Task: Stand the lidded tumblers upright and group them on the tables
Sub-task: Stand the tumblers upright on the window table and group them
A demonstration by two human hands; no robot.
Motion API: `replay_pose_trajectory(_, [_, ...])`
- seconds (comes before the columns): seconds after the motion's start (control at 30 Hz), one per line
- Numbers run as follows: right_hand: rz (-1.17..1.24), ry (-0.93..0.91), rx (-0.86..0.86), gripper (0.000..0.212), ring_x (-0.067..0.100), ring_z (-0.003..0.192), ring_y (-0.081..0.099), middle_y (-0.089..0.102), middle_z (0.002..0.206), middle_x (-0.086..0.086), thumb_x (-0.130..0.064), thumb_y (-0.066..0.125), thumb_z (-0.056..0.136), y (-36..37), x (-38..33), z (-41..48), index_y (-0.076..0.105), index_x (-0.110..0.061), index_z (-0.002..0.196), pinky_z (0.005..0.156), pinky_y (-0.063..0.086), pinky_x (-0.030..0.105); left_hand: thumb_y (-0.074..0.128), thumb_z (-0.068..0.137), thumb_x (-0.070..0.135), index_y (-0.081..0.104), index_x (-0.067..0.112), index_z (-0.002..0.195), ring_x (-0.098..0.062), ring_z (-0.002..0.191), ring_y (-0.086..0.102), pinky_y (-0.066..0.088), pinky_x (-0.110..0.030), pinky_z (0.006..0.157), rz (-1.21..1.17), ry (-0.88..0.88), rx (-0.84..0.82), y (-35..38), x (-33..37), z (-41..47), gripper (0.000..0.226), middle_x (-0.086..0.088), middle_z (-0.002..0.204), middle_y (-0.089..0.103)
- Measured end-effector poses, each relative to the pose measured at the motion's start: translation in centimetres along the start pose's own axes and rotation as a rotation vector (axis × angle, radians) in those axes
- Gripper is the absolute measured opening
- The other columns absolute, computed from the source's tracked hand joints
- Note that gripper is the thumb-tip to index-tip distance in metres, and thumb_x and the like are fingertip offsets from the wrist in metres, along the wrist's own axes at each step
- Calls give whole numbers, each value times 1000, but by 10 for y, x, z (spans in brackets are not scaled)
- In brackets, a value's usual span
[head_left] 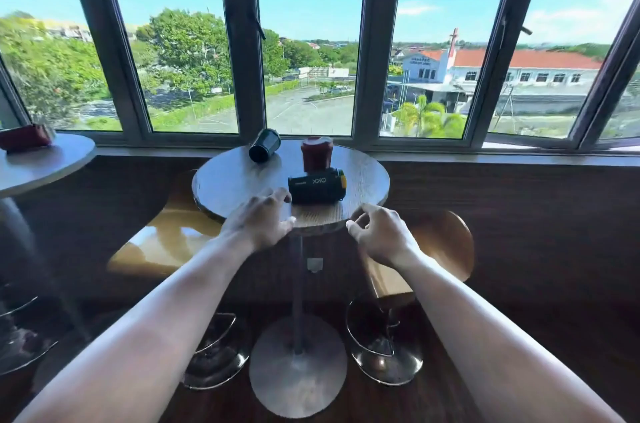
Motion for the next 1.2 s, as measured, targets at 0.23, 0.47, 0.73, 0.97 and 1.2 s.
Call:
replay_pose_trajectory(0.23, [88,24,-4,39,24,112,61,65,124,1,-39,59,91,23,41,109,57,-19,125,96,49,42,72,88,31,52,15,135,-32,126,46,36,-39,107,-78,49,44,50,-9,101,54,-10,134,51])
replay_pose_trajectory(0.47, [51,4,-96,52,25,118,60,66,128,4,-57,53,90,58,66,164,59,-22,127,99,48,43,69,80,54,29,30,146,-33,133,45,40,-53,108,30,171,42,92,-31,154,81,-5,149,40])
replay_pose_trajectory(0.73, [222,-55,9,25,14,98,67,74,101,-7,-42,63,90,69,71,175,68,-25,108,90,51,35,69,80,57,47,18,144,-29,125,53,42,-45,102,160,261,152,100,-42,164,78,-3,138,57])
replay_pose_trajectory(0.97, [394,-128,150,28,3,106,64,71,109,-14,-36,68,89,75,40,164,65,-30,117,96,49,27,73,72,60,49,22,131,-26,110,56,52,-45,93,-48,286,293,93,-68,162,74,-1,125,61])
replay_pose_trajectory(1.2, [337,-333,320,40,10,113,57,60,120,-14,-16,71,87,85,-35,178,64,-20,127,98,42,16,80,71,46,54,15,133,-19,97,64,46,-27,78,-260,201,399,52,-105,158,74,-4,118,64])
Point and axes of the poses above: each hand's wrist, its own z-axis towards the middle knuckle, its own y-axis out of the palm, x = y × z, the point moved 3 cm from there along z, towards the middle knuckle
